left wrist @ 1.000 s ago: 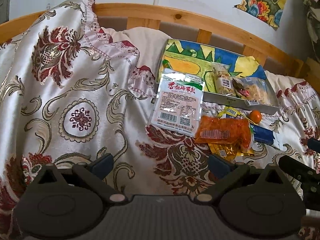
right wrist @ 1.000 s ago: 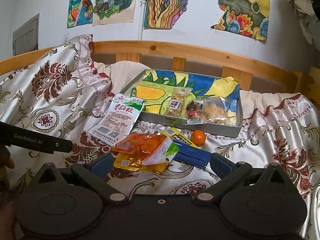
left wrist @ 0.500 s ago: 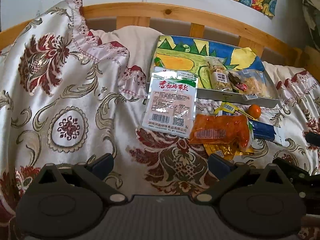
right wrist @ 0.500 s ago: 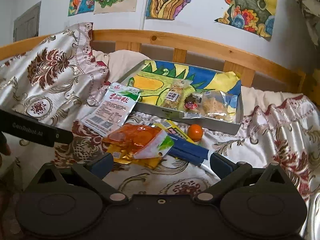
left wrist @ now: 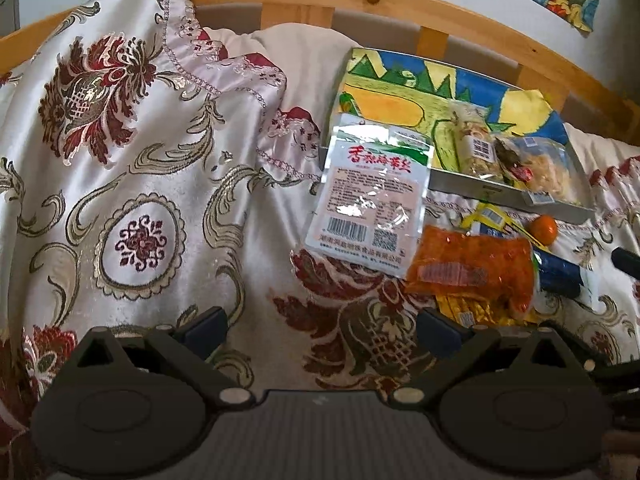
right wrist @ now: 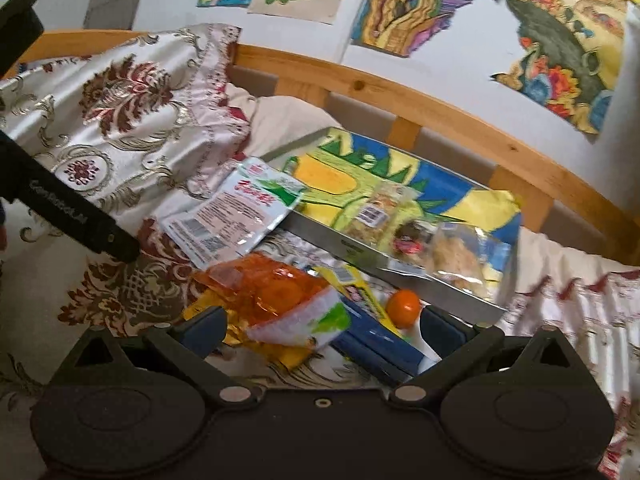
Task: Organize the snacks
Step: 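Reach right tool down to the orange meat packet and close on it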
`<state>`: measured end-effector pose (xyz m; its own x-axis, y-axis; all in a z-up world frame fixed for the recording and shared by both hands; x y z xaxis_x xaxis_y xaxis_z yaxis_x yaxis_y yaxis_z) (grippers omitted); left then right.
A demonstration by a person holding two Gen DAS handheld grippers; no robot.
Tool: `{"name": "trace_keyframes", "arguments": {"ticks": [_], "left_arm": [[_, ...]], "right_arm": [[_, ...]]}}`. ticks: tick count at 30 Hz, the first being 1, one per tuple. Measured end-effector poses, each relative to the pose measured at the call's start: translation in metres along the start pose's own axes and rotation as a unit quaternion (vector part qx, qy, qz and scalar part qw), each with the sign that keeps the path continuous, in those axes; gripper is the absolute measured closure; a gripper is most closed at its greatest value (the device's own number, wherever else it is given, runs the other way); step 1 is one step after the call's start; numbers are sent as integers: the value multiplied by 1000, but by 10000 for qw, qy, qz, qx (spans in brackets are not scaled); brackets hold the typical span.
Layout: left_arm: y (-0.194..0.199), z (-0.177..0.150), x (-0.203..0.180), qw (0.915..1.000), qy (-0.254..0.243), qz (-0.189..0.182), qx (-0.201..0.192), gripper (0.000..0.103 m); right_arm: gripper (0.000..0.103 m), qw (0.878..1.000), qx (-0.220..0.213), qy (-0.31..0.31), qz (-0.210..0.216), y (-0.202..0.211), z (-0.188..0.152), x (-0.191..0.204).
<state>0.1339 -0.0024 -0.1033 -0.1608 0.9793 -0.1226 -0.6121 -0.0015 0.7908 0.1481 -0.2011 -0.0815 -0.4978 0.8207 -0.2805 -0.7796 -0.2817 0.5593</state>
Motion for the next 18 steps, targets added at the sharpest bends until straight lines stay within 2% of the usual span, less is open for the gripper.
{"name": "trace_keyframes", "arguments": {"ticks": [10,12,16,18], "left_arm": [[-11,17,0,9996,-18,195,-201,1],[-15,18,-1,9996,-25,209,-178,1],[-22,18,0,9996,16,217,-156,1],[-25,19,0,9997,40,185,-173,1]], "right_arm": [[1,9959,-249,234,843,-39,13,7],[1,9955,-53,181,930,-56,12,4],[1,9928,5,-98,1192,-67,10,-2],[4,9916,23,-163,1283,-68,7,-2]]}}
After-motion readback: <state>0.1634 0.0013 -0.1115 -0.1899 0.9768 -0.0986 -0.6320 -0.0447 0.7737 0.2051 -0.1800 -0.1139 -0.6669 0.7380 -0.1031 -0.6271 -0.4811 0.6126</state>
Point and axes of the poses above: each gripper's, at about its wrist camera, not at the fingertips, and y roughly against the way its jaws point, x to its left, z to its top, the point moved 9 cm from there along -y, roughly the way its jaws point, and after that the axes turned 4 degrees about x, right-handed, at the moved point
